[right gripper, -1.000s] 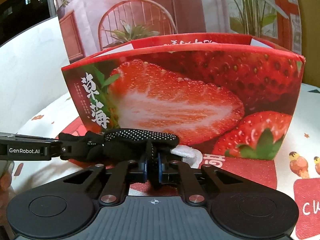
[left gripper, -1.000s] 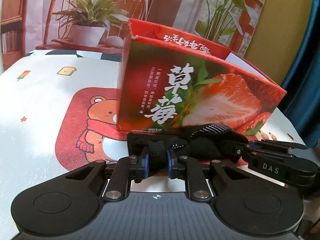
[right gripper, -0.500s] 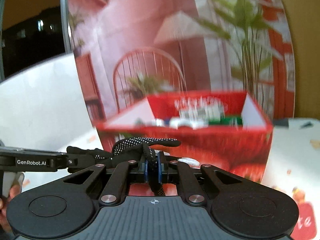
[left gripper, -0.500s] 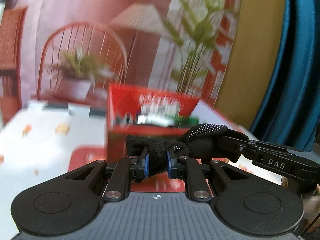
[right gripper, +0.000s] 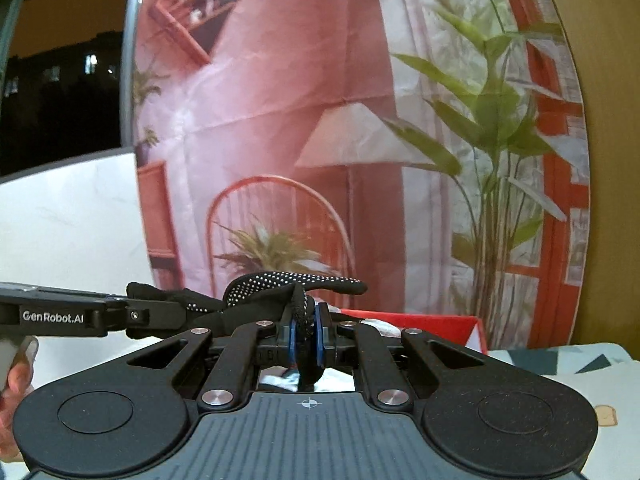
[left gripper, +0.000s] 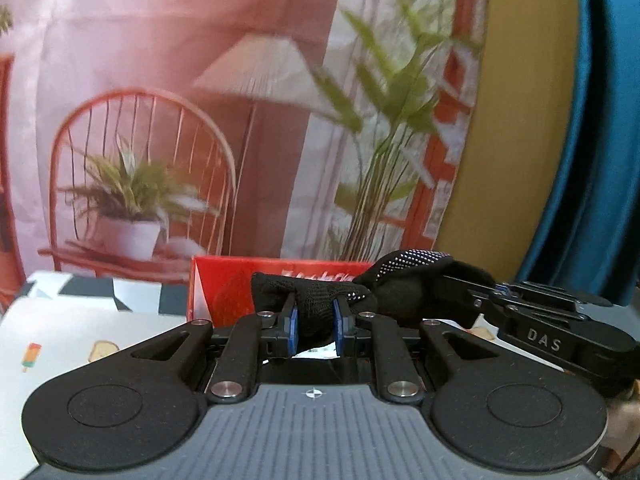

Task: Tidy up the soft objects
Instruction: 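Lift the black strap with both grippers and lower it into the box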

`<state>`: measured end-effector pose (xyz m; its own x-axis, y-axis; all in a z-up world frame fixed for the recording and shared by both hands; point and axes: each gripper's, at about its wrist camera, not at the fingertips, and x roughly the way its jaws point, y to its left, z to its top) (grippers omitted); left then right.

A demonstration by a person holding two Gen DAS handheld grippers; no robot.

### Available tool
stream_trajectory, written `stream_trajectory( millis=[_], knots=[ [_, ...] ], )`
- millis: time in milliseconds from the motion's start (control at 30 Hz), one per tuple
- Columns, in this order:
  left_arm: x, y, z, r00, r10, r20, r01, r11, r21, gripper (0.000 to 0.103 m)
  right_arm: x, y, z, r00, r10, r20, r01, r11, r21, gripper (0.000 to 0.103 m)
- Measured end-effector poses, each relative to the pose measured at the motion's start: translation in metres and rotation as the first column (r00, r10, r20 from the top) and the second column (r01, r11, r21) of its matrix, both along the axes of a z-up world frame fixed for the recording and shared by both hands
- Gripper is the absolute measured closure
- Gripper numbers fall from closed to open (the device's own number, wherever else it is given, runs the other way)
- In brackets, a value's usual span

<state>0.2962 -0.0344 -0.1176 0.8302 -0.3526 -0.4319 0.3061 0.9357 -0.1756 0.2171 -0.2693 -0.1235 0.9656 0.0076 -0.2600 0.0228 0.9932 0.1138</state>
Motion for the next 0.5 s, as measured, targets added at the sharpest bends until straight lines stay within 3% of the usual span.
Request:
stream_trajectory(
  millis=[267,433,500],
  knots=[
    [0.054,-0.004,-0.042,0.992,-0.008,-0.126,0.015,0.999,0.049,0.083,0.046,-0.023,-0.042,0.990,-0.042,-0.135,0.039,0.999,-0.023,0.094],
    [0.069,-0.005,-0.056,0.988,0.003,-0.152,0.011,0.995,0.095,0.070,0.062,-0.034,-0.064,0.975,-0.059,-0.216,0.064,0.998,0.015,0.092],
    [0.070,-0.003,-0.058,0.990,0.012,-0.143,0.002,0.995,0.101,0.055,0.063,-0.036,-0.070,0.970,-0.073,-0.230,0.078,0.997,0.011,0.087]
  ],
)
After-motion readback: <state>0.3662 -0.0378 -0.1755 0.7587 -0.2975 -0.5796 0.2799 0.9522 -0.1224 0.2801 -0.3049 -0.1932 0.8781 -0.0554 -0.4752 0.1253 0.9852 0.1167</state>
